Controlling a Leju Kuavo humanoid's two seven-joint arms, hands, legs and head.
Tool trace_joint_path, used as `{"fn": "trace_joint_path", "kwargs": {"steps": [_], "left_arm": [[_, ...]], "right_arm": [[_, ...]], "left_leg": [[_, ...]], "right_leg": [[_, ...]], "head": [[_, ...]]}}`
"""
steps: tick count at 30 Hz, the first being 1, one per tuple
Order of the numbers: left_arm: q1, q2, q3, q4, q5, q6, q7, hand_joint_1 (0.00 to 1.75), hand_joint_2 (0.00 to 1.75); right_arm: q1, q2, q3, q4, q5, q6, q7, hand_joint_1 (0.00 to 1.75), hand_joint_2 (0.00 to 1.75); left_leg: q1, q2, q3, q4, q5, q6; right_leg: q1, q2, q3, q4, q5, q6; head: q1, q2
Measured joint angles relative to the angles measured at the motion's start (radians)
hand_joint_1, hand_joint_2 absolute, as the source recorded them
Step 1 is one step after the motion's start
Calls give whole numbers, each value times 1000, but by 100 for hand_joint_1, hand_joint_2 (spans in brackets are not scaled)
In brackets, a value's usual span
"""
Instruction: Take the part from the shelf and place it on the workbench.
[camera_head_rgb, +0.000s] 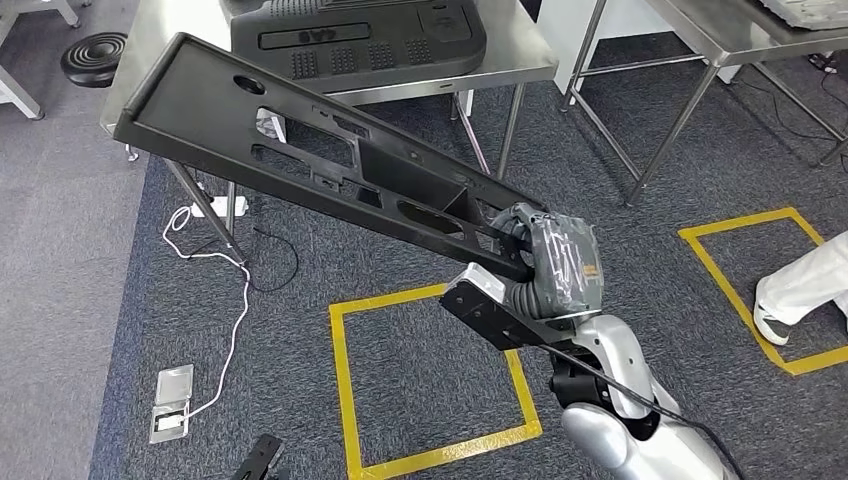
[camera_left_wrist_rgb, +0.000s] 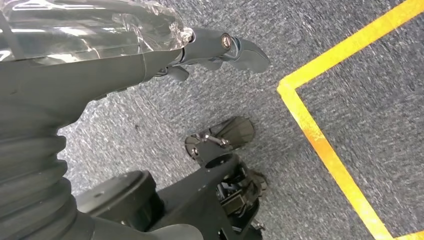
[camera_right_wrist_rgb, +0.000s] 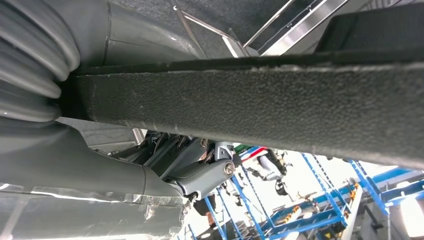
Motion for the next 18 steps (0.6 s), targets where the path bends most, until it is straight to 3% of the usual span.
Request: {"fn": "trace_joint_path", "kwargs": {"steps": [2, 4, 5, 6, 7, 9, 10, 11, 13, 15, 17, 18], "left_arm": [[-1, 0, 0, 0, 0, 0, 0, 0, 175], [-3, 0, 0, 0, 0, 0, -1, 0, 175], [-2, 0, 0, 0, 0, 0, -1, 0, 175], [-2, 0, 0, 0, 0, 0, -1, 0, 175], [-1, 0, 0, 0, 0, 0, -1, 0, 175], [-1, 0, 0, 0, 0, 0, -1, 0, 175], [-1, 0, 0, -1, 0, 0, 0, 0, 175], [-1, 0, 0, -1, 0, 0, 0, 0, 175], [-2, 0, 0, -1, 0, 0, 0, 0, 175], [-2, 0, 0, -1, 0, 0, -1, 0, 175], [-3, 0, 0, -1, 0, 0, -1, 0, 175], [-2, -1, 0, -2, 0, 0, -2, 0, 175]], "right_arm": [[-1, 0, 0, 0, 0, 0, 0, 175, 175], [0, 0, 0, 0, 0, 0, 0, 175, 175], [0, 0, 0, 0, 0, 0, 0, 175, 175], [1, 0, 0, 0, 0, 0, 0, 175, 175], [1, 0, 0, 1, 0, 0, 0, 175, 175], [2, 0, 0, 1, 0, 0, 0, 175, 175], [1, 0, 0, 1, 0, 0, 0, 175, 175], [1, 0, 0, 1, -1, 0, 0, 175, 175], [1, 0, 0, 2, -1, -1, 0, 175, 175], [2, 0, 0, 2, -1, -1, 0, 175, 175], [1, 0, 0, 2, -1, -1, -1, 175, 175], [1, 1, 0, 2, -1, -1, -1, 175, 175]], "left_leg": [[4, 1, 13, -9, -3, 12], [1, 2, 21, -10, -11, 22], [0, 2, 26, -10, -16, 24], [-2, 1, 32, -9, -21, 25], [-2, 0, 39, -8, -27, 24], [-3, -3, 56, -6, -43, 19], [-4, -5, 61, -3, -50, 14], [-5, -5, 63, -1, -55, 9], [-6, -5, 63, -1, -60, -1], [-6, -3, 68, 2, -70, -12], [-4, -2, 44, 65, -102, -24], [-1, -1, 13, 128, -127, -29]], "right_leg": [[-1, 1, -35, 78, -39, 5], [0, 1, -114, 216, -85, 8], [0, 1, -149, 267, -92, 9], [0, 1, -169, 282, -77, 9], [0, 1, -169, 256, -42, 7], [1, 1, -129, 132, 47, -1], [4, 1, -107, 76, 75, -4], [6, 2, -93, 39, 83, -9], [12, 3, -85, 18, 72, -18], [8, 4, -77, 9, 65, -27], [2, 2, -63, -1, 62, -36], [2, 1, -58, -3, 59, -40]], "head": [[12, 0], [26, 0], [31, 0], [36, 0], [40, 0], [49, 0], [51, 0], [53, 0], [51, 0], [48, 0], [38, 0], [31, 0]]}}
